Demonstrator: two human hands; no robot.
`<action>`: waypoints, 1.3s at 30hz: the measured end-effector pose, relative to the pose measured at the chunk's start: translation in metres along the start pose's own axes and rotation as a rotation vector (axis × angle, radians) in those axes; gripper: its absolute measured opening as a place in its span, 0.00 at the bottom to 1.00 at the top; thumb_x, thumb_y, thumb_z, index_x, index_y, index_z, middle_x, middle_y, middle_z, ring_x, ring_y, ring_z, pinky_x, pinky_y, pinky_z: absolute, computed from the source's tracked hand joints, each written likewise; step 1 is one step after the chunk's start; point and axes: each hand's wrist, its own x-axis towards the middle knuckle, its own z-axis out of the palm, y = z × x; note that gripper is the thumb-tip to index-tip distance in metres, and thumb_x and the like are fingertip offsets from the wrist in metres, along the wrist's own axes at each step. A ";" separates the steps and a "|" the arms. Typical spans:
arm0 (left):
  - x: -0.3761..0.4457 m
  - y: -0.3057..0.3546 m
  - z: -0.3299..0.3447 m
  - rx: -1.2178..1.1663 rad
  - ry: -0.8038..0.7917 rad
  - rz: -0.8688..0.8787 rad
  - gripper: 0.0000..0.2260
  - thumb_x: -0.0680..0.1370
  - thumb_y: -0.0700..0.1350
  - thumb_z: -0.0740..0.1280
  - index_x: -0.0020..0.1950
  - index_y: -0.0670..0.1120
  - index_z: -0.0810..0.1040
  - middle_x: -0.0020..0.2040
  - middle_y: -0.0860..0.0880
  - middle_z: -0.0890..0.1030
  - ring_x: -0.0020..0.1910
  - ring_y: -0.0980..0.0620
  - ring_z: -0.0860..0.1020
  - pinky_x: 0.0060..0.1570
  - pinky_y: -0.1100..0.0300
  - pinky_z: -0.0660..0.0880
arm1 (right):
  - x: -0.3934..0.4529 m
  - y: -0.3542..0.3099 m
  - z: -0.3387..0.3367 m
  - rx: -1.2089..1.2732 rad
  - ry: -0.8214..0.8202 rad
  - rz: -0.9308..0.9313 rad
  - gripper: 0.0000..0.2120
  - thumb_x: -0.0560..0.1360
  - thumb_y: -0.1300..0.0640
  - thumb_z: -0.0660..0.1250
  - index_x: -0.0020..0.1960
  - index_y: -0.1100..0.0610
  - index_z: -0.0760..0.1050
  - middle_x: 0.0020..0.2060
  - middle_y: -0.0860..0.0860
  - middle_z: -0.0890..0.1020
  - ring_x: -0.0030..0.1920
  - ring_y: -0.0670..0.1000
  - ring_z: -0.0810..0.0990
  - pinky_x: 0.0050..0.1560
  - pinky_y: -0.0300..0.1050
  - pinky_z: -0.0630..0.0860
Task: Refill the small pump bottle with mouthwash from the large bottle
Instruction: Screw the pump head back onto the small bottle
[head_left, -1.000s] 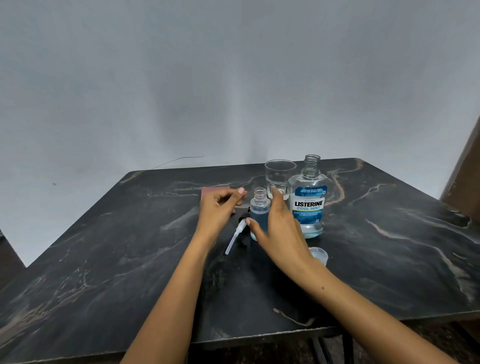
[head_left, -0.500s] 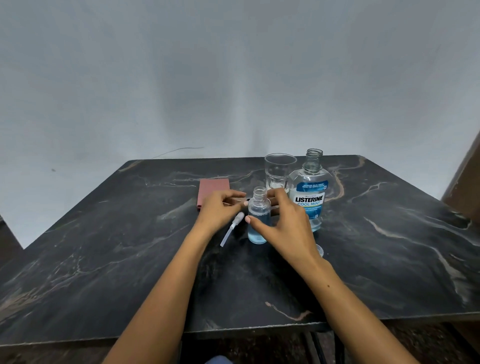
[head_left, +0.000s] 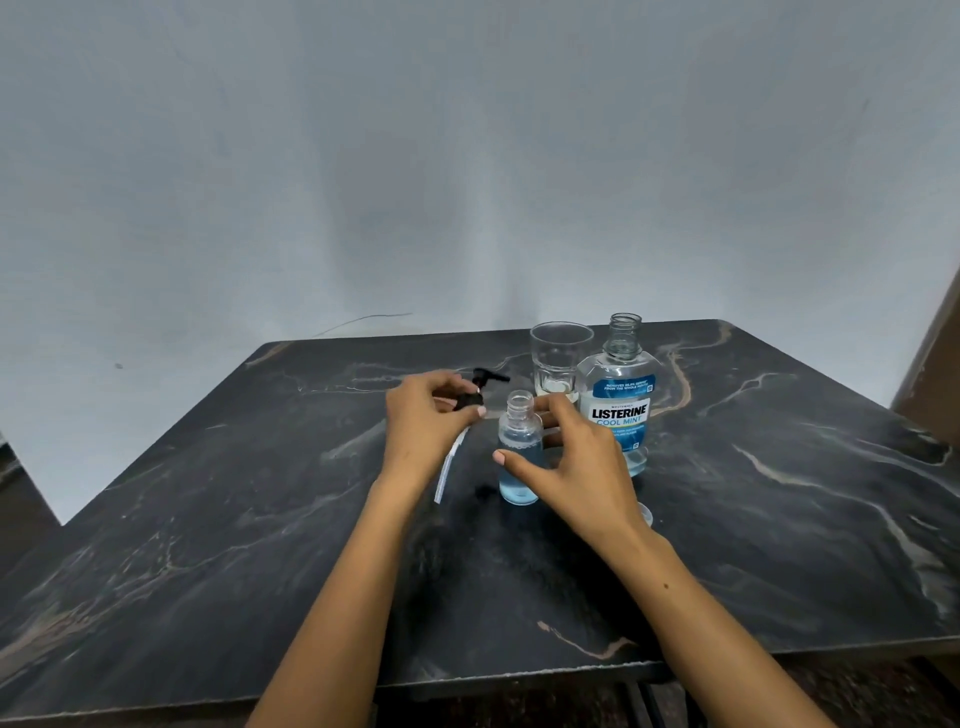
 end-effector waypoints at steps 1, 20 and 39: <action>0.001 0.005 -0.005 -0.051 0.053 0.023 0.08 0.68 0.37 0.77 0.44 0.45 0.83 0.41 0.49 0.83 0.38 0.59 0.79 0.35 0.74 0.73 | 0.000 0.000 0.000 0.001 0.000 0.000 0.23 0.66 0.44 0.75 0.55 0.51 0.72 0.49 0.47 0.83 0.49 0.47 0.81 0.48 0.50 0.80; -0.004 0.079 -0.007 -0.675 0.300 0.378 0.10 0.70 0.34 0.74 0.47 0.43 0.78 0.44 0.48 0.83 0.47 0.53 0.83 0.50 0.58 0.79 | 0.001 0.002 0.001 0.027 0.015 -0.012 0.22 0.65 0.43 0.75 0.54 0.48 0.72 0.48 0.42 0.83 0.47 0.41 0.81 0.47 0.44 0.80; -0.014 0.030 0.017 -0.272 0.353 0.609 0.10 0.75 0.40 0.71 0.55 0.43 0.75 0.49 0.47 0.79 0.50 0.54 0.80 0.50 0.62 0.78 | 0.001 0.001 -0.001 0.027 0.005 -0.019 0.24 0.65 0.43 0.75 0.56 0.51 0.72 0.49 0.45 0.83 0.48 0.44 0.82 0.48 0.47 0.80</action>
